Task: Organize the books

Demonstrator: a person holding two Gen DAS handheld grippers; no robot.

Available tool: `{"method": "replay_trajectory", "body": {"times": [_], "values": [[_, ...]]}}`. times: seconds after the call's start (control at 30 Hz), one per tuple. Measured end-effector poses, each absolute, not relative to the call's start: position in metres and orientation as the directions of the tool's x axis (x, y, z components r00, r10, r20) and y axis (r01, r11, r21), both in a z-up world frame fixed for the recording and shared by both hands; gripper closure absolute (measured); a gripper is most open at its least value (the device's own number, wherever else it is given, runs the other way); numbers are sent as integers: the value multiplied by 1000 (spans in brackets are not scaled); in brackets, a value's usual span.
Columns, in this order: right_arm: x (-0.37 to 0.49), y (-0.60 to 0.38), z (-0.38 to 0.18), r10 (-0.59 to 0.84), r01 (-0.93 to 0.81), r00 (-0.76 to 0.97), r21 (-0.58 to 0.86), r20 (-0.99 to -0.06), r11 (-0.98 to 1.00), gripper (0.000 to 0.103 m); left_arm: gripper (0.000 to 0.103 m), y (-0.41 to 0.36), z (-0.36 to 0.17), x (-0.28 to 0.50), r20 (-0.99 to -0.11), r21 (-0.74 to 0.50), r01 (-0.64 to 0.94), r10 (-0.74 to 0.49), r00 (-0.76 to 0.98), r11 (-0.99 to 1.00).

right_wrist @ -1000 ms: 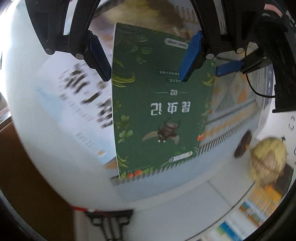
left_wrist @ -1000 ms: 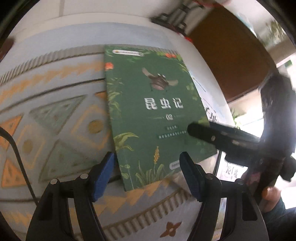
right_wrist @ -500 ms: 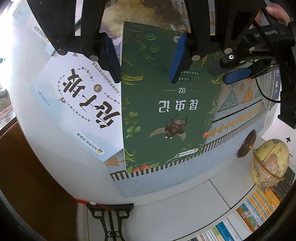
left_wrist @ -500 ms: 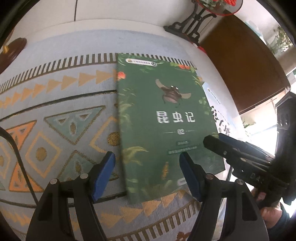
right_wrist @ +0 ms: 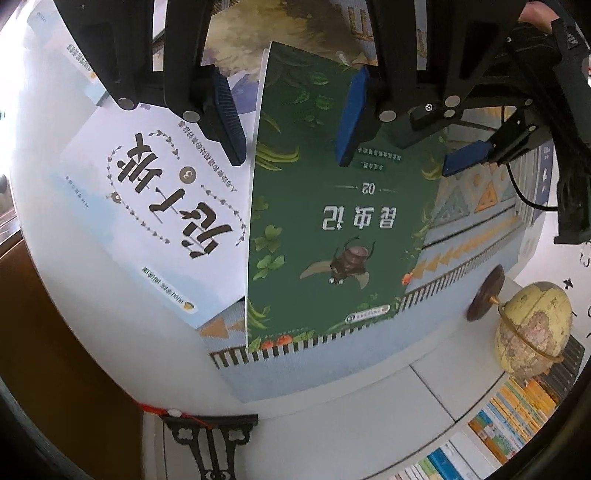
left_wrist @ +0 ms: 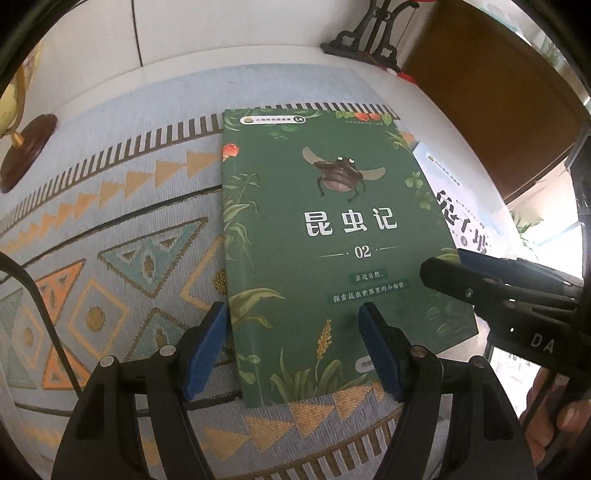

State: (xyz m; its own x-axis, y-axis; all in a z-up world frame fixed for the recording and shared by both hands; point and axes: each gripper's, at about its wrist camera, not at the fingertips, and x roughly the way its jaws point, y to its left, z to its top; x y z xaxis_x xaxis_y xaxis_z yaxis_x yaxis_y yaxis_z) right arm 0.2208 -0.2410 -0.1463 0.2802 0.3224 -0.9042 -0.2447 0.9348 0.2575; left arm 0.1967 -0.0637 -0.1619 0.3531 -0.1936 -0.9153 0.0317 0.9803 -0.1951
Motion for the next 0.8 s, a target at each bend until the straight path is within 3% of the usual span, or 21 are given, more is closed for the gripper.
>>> {"method": "replay_trajectory", "body": {"times": [0.23, 0.37, 0.47, 0.63, 0.8], "values": [[220, -231, -147, 290, -275, 305, 207, -907, 939, 53, 34, -60, -155, 194, -891, -255, 8, -239, 387, 967], [222, -238, -147, 305, -276, 315, 221, -899, 935, 53, 34, -48, -109, 177, -751, -437, 73, -408, 520, 896], [224, -244, -147, 342, -273, 309, 262, -887, 926, 52, 34, -54, -89, 178, -686, -495, 130, -479, 548, 859], [226, -246, -148, 366, -272, 300, 288, -881, 918, 52, 34, -60, -107, 199, -731, -422, 60, -379, 567, 904], [230, -265, -148, 441, -228, 281, 387, -852, 894, 49, 46, -25, -148, 209, -737, -570, -98, -455, 500, 816]]}}
